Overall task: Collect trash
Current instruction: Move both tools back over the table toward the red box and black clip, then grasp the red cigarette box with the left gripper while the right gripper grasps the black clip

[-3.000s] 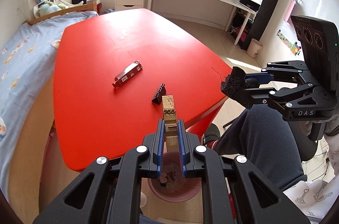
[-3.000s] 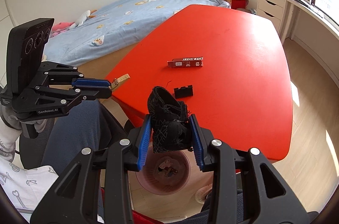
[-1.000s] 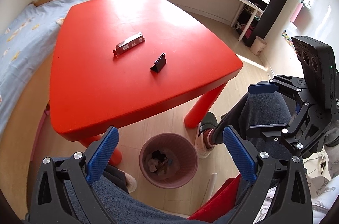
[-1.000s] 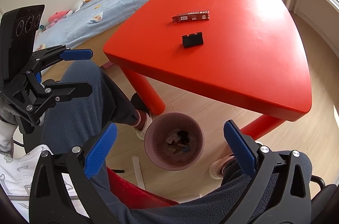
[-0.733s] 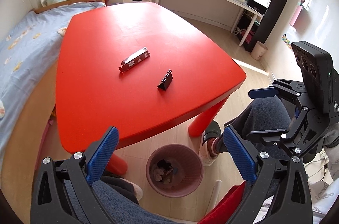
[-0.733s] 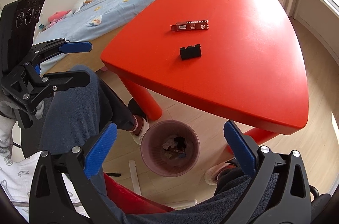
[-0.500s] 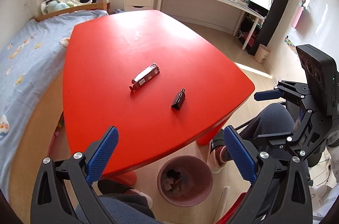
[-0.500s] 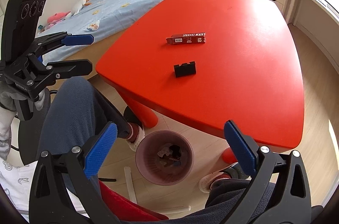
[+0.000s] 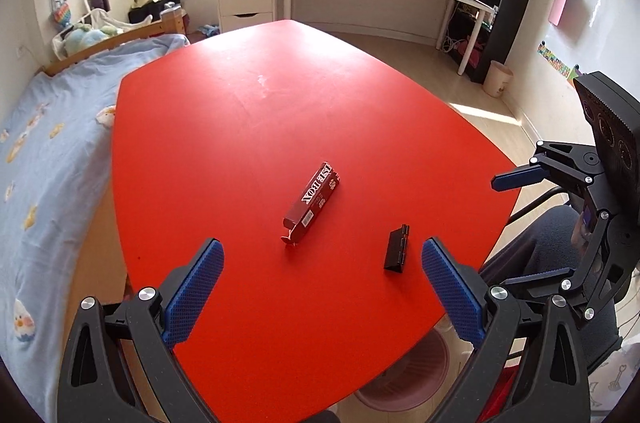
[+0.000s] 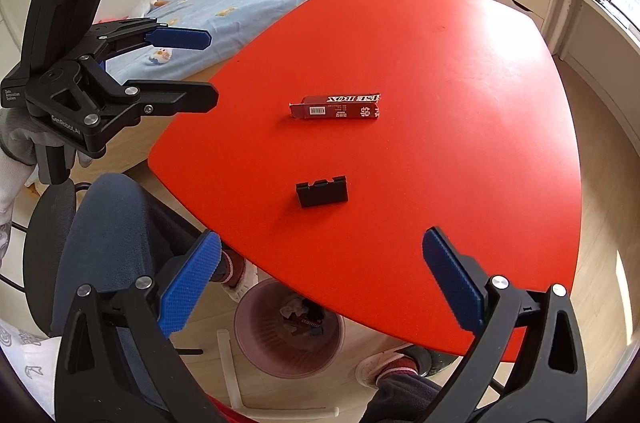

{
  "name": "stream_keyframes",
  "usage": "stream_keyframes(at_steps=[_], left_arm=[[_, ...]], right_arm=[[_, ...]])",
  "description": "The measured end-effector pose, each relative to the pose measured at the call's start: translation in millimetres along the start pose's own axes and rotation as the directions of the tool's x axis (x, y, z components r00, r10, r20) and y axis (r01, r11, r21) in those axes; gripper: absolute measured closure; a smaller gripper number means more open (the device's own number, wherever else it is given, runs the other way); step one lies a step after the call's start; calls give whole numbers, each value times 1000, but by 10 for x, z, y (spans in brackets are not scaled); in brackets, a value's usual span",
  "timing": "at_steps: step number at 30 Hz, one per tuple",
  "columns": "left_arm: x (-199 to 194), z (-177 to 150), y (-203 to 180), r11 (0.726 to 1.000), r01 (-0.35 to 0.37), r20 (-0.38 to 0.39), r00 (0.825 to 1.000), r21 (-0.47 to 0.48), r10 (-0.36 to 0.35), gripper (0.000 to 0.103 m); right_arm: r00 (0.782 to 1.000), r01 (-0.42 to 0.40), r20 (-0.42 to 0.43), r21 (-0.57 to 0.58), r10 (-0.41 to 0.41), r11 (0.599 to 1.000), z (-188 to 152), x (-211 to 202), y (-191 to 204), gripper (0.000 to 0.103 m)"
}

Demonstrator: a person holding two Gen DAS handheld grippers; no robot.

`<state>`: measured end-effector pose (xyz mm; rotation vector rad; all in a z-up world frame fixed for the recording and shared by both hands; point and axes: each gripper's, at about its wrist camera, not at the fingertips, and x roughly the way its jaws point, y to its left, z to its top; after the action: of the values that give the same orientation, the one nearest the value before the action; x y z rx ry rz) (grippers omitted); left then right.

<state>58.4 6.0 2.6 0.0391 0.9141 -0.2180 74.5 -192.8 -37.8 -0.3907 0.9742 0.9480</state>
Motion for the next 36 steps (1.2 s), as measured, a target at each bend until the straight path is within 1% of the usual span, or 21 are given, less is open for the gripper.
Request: stream_keyframes(at_steps=[7, 11, 14, 19, 20, 23, 24, 25, 27, 28, 29, 30, 31, 32, 33, 34, 35, 36], left_arm=[[383, 260, 118, 997, 75, -57, 996, 34, -73, 8], [641, 294, 128, 993, 114, -101, 989, 28, -111, 8], [807, 301, 104, 990, 135, -122, 984, 41, -129, 8], [1050, 313, 70, 988, 143, -173, 976, 65, -130, 8], [1087, 304, 78, 988, 140, -181, 975, 69, -126, 8], [1160, 275, 93, 989, 137, -195, 973, 63, -122, 9], [1175, 263, 92, 989, 136, -198, 973, 62, -121, 14], [1189, 257, 88, 989, 135, -203, 972, 64, -119, 22], [1213, 248, 81, 989, 126, -214, 971, 73, -108, 31], [1215, 242, 78, 990, 122, -215, 971, 77, -103, 33], [1225, 237, 70, 990, 122, -215, 971, 75, -103, 34], [1223, 230, 67, 990, 123, -215, 971, 72, -105, 37], [1223, 230, 70, 990, 120, -210, 972, 72, -102, 41], [1218, 234, 73, 991, 116, -207, 973, 72, -99, 44], [1218, 235, 83, 991, 114, -206, 974, 69, -98, 51], [1211, 235, 81, 992, 109, -206, 974, 70, -93, 60], [1209, 239, 79, 992, 105, -209, 974, 72, -88, 64], [1206, 242, 74, 992, 105, -212, 973, 75, -87, 72]], right_arm=[[999, -7, -38, -34, 6, 999, 126, 271, -1, 4], [998, -8, -57, -38, 6, 999, 150, 407, -6, 4], [998, -12, -65, -38, 10, 999, 158, 491, -10, 4], [997, -6, -74, -48, 2, 999, 179, 617, -17, 4], [997, -3, -73, -50, -1, 999, 180, 633, -16, 6], [997, 0, -76, -56, -4, 998, 173, 690, -13, 14], [997, 3, -76, -59, -8, 998, 171, 707, -9, 17], [997, 4, -77, -62, -9, 998, 169, 723, -7, 19], [997, 10, -80, -66, -15, 998, 170, 747, -9, 27], [996, 14, -82, -69, -19, 998, 170, 758, -8, 30], [996, 14, -82, -70, -20, 997, 168, 766, -3, 35], [996, 15, -82, -72, -20, 997, 167, 772, -1, 39], [996, 16, -82, -74, -23, 997, 166, 778, 3, 41], [996, 16, -83, -76, -22, 997, 165, 784, 9, 46], [996, 15, -86, -80, -22, 997, 196, 808, 3, 52], [996, 18, -88, -85, -25, 996, 207, 821, 7, 56], [996, 20, -90, -90, -28, 996, 212, 829, 14, 63], [996, 22, -87, -92, -30, 995, 199, 826, 30, 63]])
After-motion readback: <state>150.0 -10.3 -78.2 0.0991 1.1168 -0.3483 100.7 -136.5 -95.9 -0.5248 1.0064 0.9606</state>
